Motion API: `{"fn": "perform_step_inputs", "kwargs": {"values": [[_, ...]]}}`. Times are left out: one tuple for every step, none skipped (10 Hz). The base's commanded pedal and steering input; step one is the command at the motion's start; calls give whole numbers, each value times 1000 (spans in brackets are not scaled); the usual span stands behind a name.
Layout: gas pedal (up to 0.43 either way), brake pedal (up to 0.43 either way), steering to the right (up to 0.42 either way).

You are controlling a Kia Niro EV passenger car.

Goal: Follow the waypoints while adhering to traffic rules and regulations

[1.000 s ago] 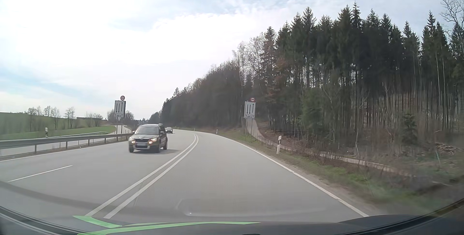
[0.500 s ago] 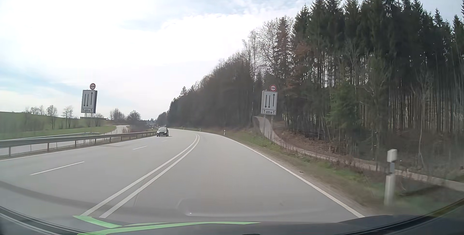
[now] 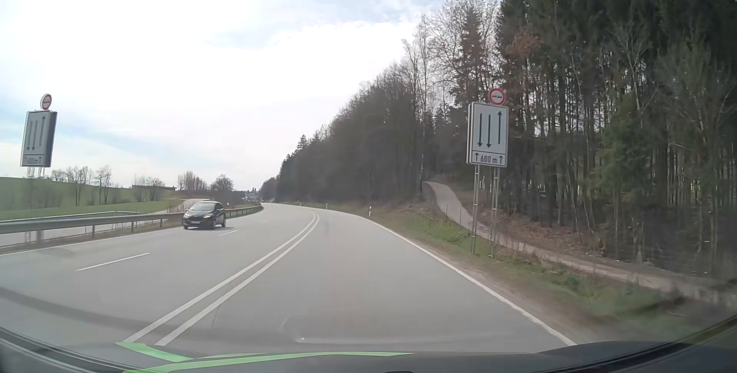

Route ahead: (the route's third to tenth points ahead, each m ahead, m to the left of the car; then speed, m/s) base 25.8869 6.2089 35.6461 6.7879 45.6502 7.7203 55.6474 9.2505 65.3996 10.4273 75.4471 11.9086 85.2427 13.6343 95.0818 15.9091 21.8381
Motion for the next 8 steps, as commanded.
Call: {"fn": "perform_step_inputs", "kwargs": {"values": [[157,0,-14],[157,0,-14],[157,0,-14],[157,0,-14],[157,0,-14],[157,0,-14],[157,0,-14],[157,0,-14]]}}
